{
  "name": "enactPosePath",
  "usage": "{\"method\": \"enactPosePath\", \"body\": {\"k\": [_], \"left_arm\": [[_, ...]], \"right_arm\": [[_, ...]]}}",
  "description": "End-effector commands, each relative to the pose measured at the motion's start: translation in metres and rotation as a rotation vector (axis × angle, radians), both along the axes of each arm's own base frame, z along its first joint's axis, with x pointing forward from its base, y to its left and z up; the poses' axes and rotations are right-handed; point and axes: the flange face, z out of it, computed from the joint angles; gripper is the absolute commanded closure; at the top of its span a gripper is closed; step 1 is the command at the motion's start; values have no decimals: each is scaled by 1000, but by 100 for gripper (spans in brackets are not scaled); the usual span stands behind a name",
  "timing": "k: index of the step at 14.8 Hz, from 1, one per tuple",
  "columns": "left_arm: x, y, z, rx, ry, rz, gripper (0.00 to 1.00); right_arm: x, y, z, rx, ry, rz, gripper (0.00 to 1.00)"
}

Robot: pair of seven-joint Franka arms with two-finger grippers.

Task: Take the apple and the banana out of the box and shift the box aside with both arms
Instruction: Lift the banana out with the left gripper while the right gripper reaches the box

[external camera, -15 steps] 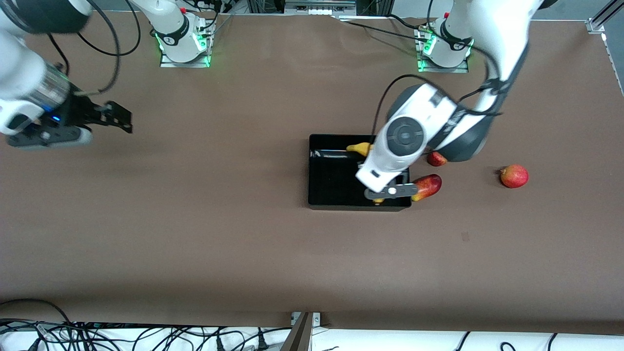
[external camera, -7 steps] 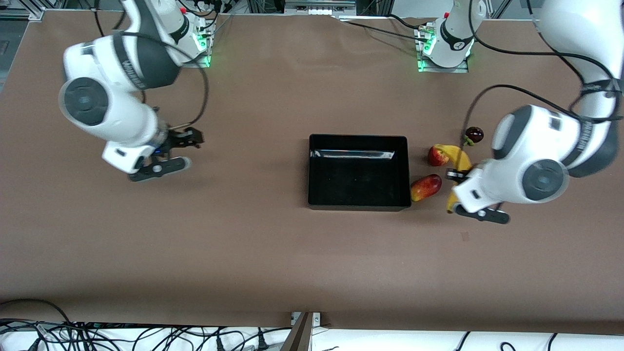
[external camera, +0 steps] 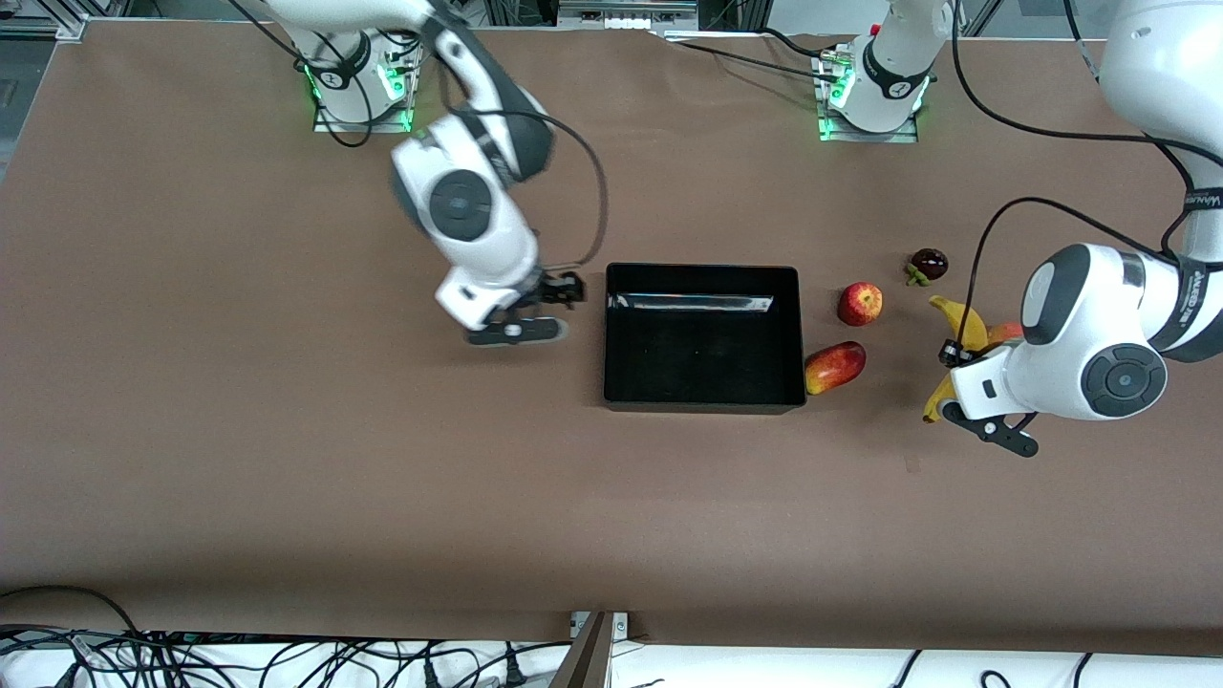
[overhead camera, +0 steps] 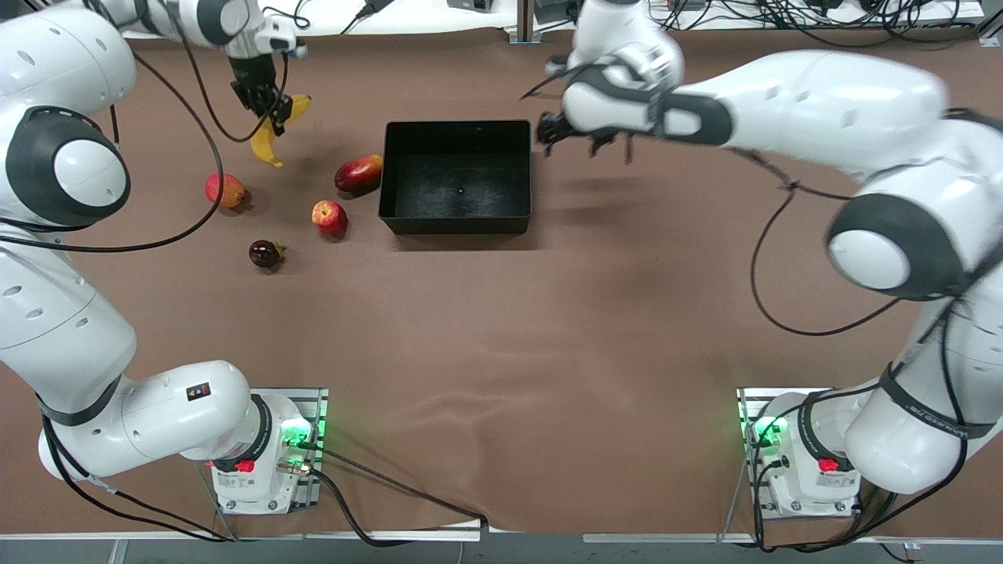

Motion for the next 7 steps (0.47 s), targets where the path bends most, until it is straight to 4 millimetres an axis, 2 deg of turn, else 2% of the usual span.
{"method": "enactPosePath", "body": {"k": [1,2,3,4,5,7], "left_arm": [[-11,15,-46,-51,-29,-66,96],[-13,17,-56,-59,-21,-63,92],[-14,15,-60,-62,-11,-64,80],[-15,13,-61,-62,-5,-71,42],[-15,11,-60,-63,-3,-75,0],[-16,9,-52,-54,18,-79,0]], "right_arm": [[5,48,-20,21,-6,-42,2],[0,57,-30,20,-3,-51,2],[-4,66,-39,30,-17,-61,3],[-10,74,-47,29,-33,-45,6],[-15,78,-59,8,-38,-25,10],[-17,76,-75,-44,-63,22,21]]}}
